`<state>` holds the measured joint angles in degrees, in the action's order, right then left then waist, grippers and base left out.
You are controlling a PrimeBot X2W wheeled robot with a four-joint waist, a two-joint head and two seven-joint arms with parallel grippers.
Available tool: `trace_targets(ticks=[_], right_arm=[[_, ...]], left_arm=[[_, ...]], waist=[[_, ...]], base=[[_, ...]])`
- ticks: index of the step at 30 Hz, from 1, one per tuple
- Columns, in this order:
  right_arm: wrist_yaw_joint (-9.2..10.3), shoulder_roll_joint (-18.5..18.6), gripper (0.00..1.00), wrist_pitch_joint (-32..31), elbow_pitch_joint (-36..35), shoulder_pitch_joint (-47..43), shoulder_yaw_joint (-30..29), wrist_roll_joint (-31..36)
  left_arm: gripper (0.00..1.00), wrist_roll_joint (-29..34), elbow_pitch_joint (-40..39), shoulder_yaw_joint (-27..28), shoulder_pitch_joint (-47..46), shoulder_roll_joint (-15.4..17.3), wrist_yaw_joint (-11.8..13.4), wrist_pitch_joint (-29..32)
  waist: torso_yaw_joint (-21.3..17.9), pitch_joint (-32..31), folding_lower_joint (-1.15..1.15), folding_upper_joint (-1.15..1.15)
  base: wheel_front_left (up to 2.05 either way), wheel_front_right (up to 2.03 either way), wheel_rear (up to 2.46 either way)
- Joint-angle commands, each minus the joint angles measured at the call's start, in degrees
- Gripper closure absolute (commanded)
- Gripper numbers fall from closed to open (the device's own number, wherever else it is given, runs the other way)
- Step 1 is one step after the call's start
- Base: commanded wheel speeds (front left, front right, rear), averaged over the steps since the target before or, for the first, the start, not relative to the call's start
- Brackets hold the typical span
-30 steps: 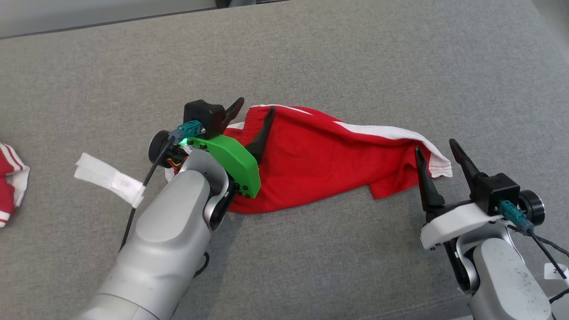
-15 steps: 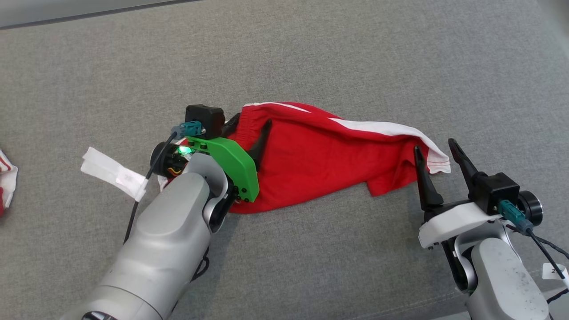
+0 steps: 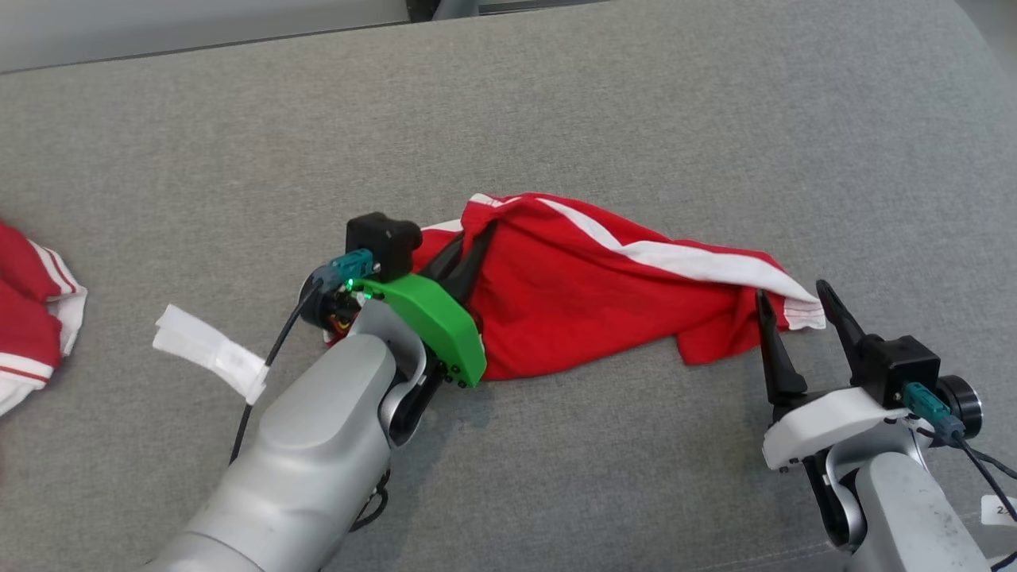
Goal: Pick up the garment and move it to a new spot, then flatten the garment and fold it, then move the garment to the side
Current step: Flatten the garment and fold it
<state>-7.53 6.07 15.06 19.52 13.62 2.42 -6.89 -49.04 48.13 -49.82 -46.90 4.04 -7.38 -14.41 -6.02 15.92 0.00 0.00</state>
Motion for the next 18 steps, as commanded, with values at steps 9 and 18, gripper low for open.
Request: trace_targets(ticks=[9, 18], right_arm=[[0.07, 0.48, 0.00, 0.17, 2.67, -4.16, 0.73, -1.13], [0.07, -0.13, 0.00, 0.17, 4.96, -5.60, 3.27, -1.76]], left_arm=[[1.00, 0.61, -6.70, 3.16, 12.68, 6.00, -0.15, -0.78], [0.48, 4.47, -10.34, 6.63, 25.06, 8.20, -0.15, -0.73]], waist=[[9.63, -8.96, 0.00, 0.00], [9.75, -12.49, 0.00, 0.00]], base=[[0.00, 0.00, 0.00], [0.00, 0.00, 0.00]])
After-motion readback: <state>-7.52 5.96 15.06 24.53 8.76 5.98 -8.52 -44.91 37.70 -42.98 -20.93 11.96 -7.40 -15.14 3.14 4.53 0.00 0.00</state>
